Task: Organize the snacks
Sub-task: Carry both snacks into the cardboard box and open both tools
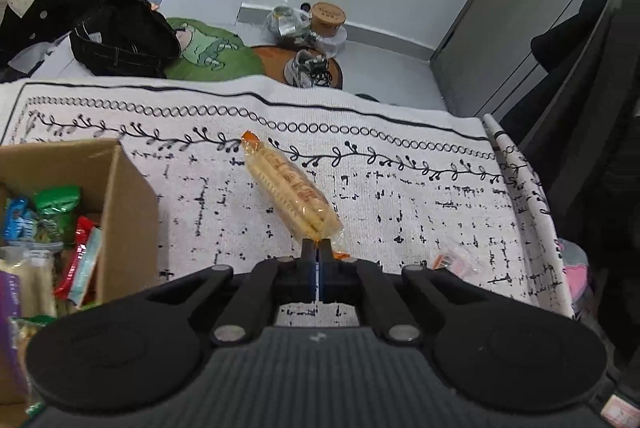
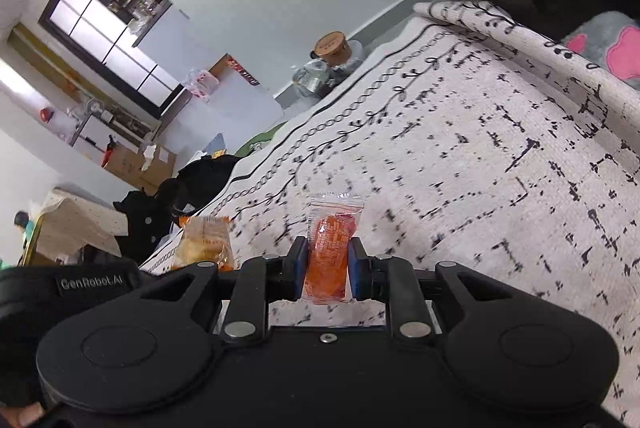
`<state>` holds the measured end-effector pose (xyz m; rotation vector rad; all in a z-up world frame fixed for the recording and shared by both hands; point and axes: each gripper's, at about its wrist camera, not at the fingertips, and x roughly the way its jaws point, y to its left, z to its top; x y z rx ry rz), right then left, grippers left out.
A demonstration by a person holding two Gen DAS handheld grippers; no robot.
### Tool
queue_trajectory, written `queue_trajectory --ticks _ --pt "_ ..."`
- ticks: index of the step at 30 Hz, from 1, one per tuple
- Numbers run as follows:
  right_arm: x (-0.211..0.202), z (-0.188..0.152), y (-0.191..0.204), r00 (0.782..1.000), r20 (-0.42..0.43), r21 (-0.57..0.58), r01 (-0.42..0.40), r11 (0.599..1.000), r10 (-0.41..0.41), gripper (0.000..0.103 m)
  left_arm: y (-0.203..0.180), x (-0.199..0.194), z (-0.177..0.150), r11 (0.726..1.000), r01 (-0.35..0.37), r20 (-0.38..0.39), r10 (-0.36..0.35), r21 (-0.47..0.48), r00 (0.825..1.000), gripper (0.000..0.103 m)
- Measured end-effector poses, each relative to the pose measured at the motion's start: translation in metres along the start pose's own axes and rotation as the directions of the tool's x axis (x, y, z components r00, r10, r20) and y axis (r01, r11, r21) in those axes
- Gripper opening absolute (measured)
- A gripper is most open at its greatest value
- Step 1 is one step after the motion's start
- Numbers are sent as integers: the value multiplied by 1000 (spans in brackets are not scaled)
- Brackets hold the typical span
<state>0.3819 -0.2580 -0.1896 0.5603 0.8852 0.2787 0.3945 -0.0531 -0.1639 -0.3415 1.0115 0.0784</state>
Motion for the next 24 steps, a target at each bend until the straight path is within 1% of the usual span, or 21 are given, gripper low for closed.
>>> queue_trajectory --ticks 8,14,24 --pt "-23 -5 29 999 34 -63 -24 998 26 21 11 -35 -5 1000 31 32 -31 0 999 0" --pt "-35 -12 46 998 51 -79 -40 996 45 21 24 -67 -10 999 47 62 -47 2 997 0" --pt "-47 -29 67 995 72 -103 -56 993 64 21 55 -103 -26 998 65 88 -62 -25 994 0"
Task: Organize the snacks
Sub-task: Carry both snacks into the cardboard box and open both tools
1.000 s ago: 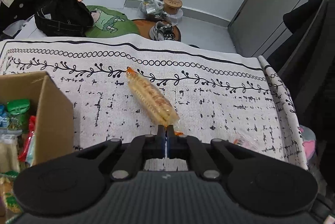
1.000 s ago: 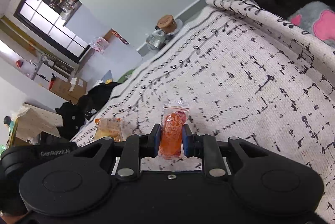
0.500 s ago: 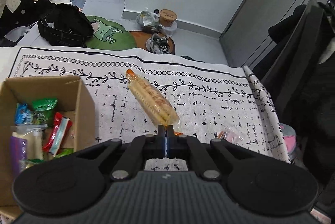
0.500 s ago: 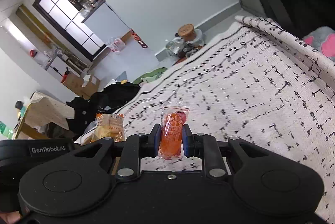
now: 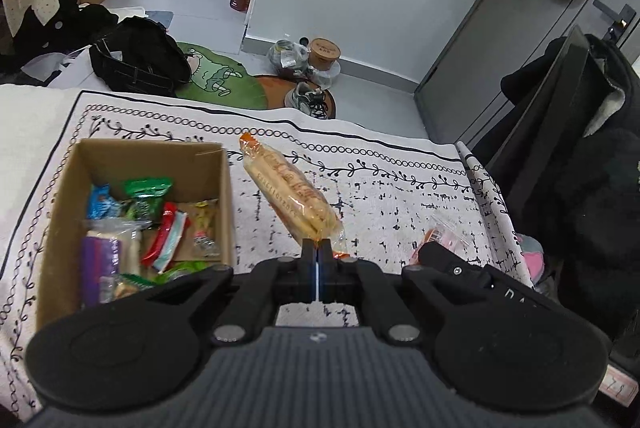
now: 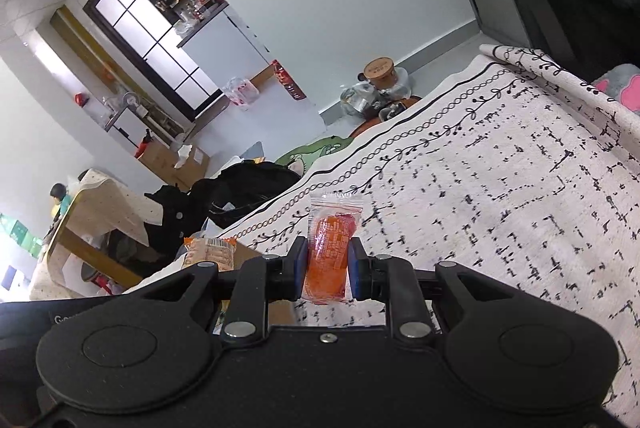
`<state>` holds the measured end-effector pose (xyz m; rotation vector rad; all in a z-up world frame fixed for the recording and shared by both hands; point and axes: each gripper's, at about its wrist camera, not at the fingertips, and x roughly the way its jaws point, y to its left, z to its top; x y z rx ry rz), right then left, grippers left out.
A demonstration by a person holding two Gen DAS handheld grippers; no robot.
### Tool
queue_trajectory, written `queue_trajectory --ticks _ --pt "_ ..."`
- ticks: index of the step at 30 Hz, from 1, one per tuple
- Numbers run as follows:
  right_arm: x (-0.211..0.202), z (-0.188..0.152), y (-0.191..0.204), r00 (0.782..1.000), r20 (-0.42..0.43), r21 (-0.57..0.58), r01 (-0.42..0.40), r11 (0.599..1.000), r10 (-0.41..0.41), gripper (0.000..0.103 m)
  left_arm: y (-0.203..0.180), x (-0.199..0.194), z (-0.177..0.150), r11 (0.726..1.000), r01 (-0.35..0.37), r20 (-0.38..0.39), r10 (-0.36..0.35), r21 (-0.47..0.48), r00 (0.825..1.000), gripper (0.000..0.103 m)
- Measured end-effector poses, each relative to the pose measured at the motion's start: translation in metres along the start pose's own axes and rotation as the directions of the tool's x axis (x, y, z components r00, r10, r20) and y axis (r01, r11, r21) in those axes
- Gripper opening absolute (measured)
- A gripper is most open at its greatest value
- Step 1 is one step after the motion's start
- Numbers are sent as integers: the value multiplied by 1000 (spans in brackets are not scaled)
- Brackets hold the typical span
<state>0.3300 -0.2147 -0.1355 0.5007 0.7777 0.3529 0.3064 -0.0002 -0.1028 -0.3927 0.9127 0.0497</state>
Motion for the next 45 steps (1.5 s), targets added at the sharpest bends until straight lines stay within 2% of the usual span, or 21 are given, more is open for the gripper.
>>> queue_trajectory --ticks 11,17,21,25,27,32,34,40,42,43,44,45 --pt "-5 -16 22 1000 -1 -27 -22 999 22 21 33 -27 -5 998 16 26 -14 -57 1000 0" --pt "-3 -22 32 999 -15 -40 -37 999 37 21 50 -28 -8 996 19 12 -18 -92 1000 0" --pt "0 -28 37 999 -32 -40 -41 998 39 21 60 -19 -14 994 22 -37 -26 -108 999 1" --pt "2 -32 44 998 -48 -37 -46 998 45 21 74 -3 -18 991 -36 -151 17 -126 988 5" --pt "3 -34 50 997 -56 -45 -54 997 52 21 83 -2 -19 987 -54 -162 29 -152 986 10" --pt "5 -37 71 994 -71 -69 -89 994 84 21 101 -12 -14 979 -91 -133 67 -184 989 40" --pt "6 -39 80 992 -79 -81 -102 991 95 21 106 -17 -11 975 -97 -119 74 -199 990 48" --pt "14 -42 105 987 -113 -114 -129 985 116 22 120 -29 1 971 -102 -98 83 -217 992 58" --pt "16 -41 113 985 -121 -133 -135 982 119 28 124 -33 1 970 -103 -92 84 -219 992 62" --pt "17 -40 115 988 -118 -137 -118 984 102 37 125 -35 2 970 -103 -89 85 -219 992 64" --pt "16 -39 116 989 -117 -134 -101 986 86 41 126 -38 2 970 -105 -86 87 -221 992 66" --pt "14 -38 116 990 -112 -127 -98 987 84 42 128 -41 3 969 -107 -83 91 -224 992 67"
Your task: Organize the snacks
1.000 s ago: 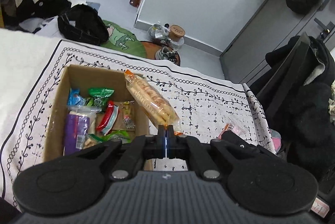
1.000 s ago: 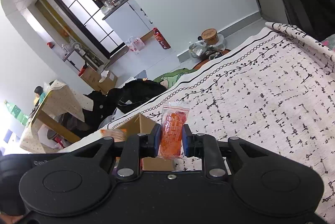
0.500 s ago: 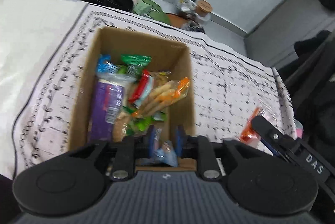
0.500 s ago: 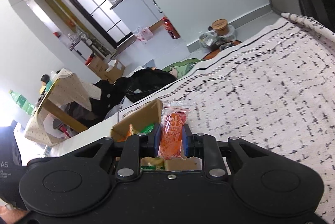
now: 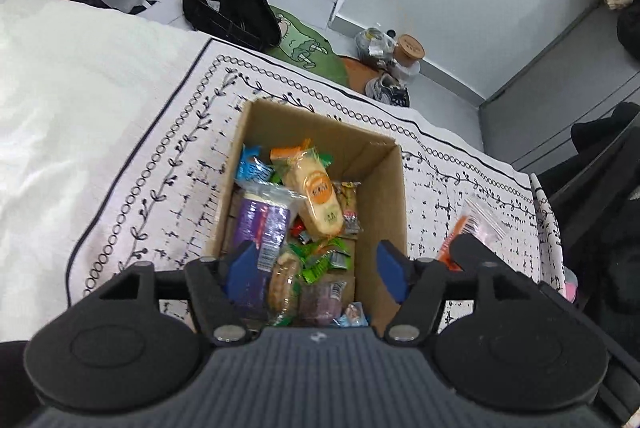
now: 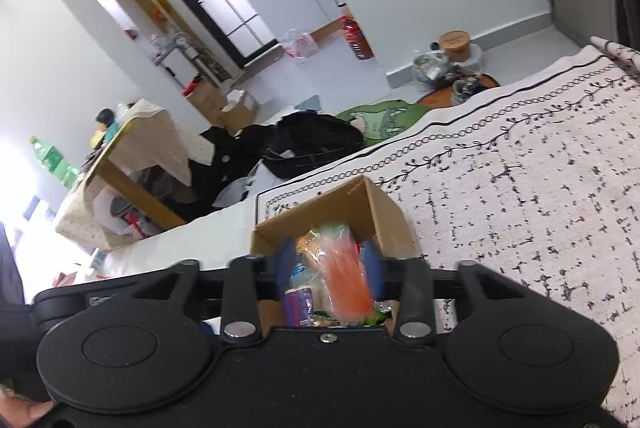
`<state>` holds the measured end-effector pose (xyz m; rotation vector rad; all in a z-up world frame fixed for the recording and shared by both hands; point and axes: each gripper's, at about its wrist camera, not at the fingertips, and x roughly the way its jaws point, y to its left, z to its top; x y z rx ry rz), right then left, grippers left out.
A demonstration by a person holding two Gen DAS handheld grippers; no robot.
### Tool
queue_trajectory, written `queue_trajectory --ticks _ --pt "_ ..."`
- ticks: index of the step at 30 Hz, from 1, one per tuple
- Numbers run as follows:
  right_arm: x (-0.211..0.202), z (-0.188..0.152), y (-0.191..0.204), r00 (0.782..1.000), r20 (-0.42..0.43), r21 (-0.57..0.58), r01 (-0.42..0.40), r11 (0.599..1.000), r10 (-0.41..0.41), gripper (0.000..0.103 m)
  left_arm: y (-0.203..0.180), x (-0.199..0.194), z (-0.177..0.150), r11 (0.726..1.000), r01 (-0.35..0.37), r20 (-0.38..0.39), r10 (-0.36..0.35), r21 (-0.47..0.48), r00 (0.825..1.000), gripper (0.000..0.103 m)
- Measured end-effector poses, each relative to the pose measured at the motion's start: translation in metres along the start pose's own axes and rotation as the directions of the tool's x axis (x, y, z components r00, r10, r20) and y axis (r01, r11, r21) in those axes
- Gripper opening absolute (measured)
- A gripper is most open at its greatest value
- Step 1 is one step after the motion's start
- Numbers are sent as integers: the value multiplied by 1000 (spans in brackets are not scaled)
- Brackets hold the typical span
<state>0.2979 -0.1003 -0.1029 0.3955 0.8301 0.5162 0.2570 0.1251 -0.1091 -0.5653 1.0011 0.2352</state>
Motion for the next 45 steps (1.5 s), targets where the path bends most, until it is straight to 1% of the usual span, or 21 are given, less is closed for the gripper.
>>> queue_trajectory --ticks 2,6,8,10,14,21,23,25,27,29,32,34,35,37,45 --pt "-7 1 1 1000 11 8 -7 1000 7 42 3 -5 2 1000 -8 8 8 -9 1000 71" --pt "-22 -2 1 1000 20 22 4 1000 -4 44 5 -18 7 1000 -17 26 17 -6 1000 77" --pt "-29 -4 0 1000 25 26 11 1000 -12 44 4 -24 8 1000 -21 32 21 3 999 82" --pt "-37 -7 -1 999 29 31 18 999 -19 47 0 -30 8 1000 -25 36 24 17 999 85" --pt "-52 -10 -5 998 39 37 38 999 -39 50 -10 -41 7 996 -29 46 26 83 999 91" --pt "-82 -18 -7 996 69 34 51 998 -54 56 -17 -61 -6 987 -31 48 23 159 999 93" --pt "-91 -19 -6 995 79 29 52 998 -54 60 -17 -68 -12 984 -30 50 21 177 999 93" --pt "-101 -21 -4 994 93 19 54 998 -55 67 -18 -75 -17 980 -29 56 18 194 998 93" --pt "-110 -24 -2 993 107 7 56 998 -56 71 -19 -82 -23 978 -24 63 11 205 998 94" --pt "-119 -28 0 991 116 -4 59 998 -58 77 -19 -90 -31 975 -22 73 6 219 997 96" --pt "-133 -32 3 989 128 -18 70 997 -67 85 -18 -101 -41 973 -33 91 13 228 996 97" --pt "-142 -35 4 988 136 -23 78 997 -74 92 -17 -108 -48 974 -24 101 1 227 995 97" --pt "-146 -36 4 987 140 -23 81 996 -77 94 -16 -112 -51 974 -22 109 -3 227 994 99" --pt "-156 -38 5 985 152 -25 88 996 -83 102 -14 -120 -58 974 -16 123 -12 226 992 103" --pt "-187 -51 3 981 167 -25 102 994 -96 103 -18 -149 -83 964 0 172 -48 266 984 103"
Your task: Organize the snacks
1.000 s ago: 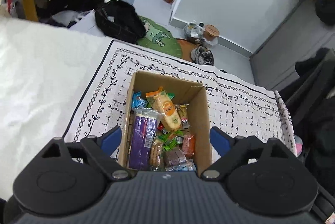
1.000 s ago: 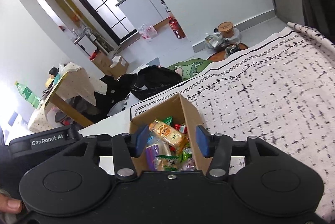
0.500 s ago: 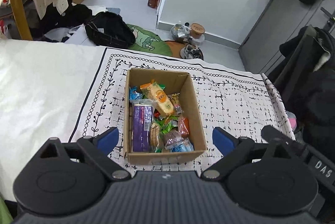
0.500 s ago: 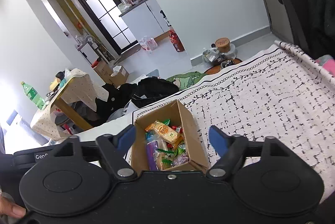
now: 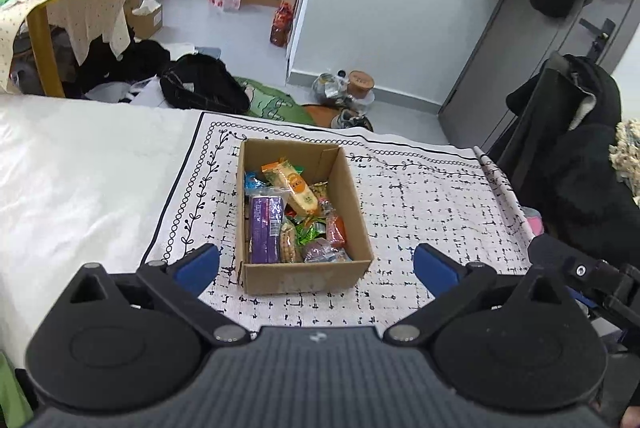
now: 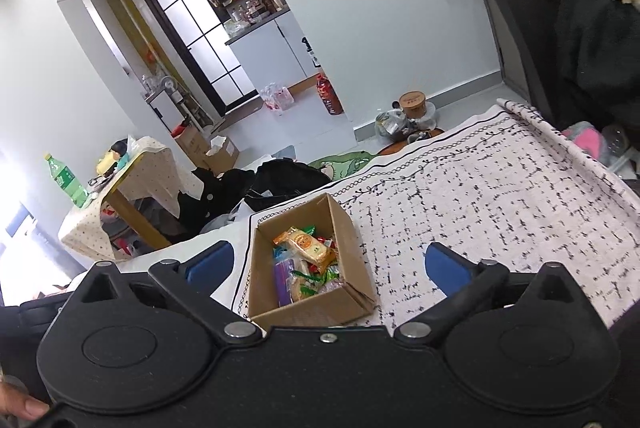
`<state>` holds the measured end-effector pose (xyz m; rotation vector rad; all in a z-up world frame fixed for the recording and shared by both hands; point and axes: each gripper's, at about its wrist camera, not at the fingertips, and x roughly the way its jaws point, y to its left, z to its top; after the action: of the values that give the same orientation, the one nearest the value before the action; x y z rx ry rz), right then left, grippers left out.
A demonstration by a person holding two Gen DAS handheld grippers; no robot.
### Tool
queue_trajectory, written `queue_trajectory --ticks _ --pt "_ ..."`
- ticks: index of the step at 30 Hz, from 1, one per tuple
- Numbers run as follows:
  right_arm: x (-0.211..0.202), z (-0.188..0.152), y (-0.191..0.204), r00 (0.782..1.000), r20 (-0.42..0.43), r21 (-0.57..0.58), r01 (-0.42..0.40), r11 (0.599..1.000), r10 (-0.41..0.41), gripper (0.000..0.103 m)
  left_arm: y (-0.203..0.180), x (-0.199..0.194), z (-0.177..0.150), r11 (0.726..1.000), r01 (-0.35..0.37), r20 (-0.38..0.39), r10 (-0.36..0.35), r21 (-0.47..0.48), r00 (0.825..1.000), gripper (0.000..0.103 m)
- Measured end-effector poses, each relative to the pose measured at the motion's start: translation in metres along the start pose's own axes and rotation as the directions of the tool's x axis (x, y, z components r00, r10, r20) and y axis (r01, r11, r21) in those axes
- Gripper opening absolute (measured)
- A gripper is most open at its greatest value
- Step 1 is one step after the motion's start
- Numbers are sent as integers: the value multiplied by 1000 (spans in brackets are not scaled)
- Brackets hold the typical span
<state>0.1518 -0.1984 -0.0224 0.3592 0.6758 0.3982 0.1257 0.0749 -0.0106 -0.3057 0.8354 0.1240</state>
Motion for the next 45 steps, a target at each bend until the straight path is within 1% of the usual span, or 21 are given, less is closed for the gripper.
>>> queue_trajectory --ticks 9,16,19,23,30,33,45 --pt "-36 -8 -9 1000 12 -22 17 1000 -17 103 -13 -28 -20 999 -5 45 3 45 999 103" --pt "-57 -15 -16 998 22 -52 52 997 -51 103 -27 -43 -36 997 -7 67 2 79 998 103" --pt "-64 -20 -18 996 25 -67 87 994 -85 103 -31 -51 -45 996 -15 81 8 88 997 103" --pt "-74 -25 -21 996 23 -84 92 992 -90 103 -38 -61 -55 993 -29 96 18 116 995 103" --pt "-85 -26 -19 995 28 -104 93 990 -91 103 -43 -75 -68 987 -55 118 37 153 992 103" --pt "-88 -25 -18 995 29 -110 95 989 -92 103 -41 -83 -70 986 -67 133 47 150 990 103" --pt "-87 -27 -14 992 15 -133 126 983 -125 103 -38 -95 -71 986 -71 140 50 148 989 103"
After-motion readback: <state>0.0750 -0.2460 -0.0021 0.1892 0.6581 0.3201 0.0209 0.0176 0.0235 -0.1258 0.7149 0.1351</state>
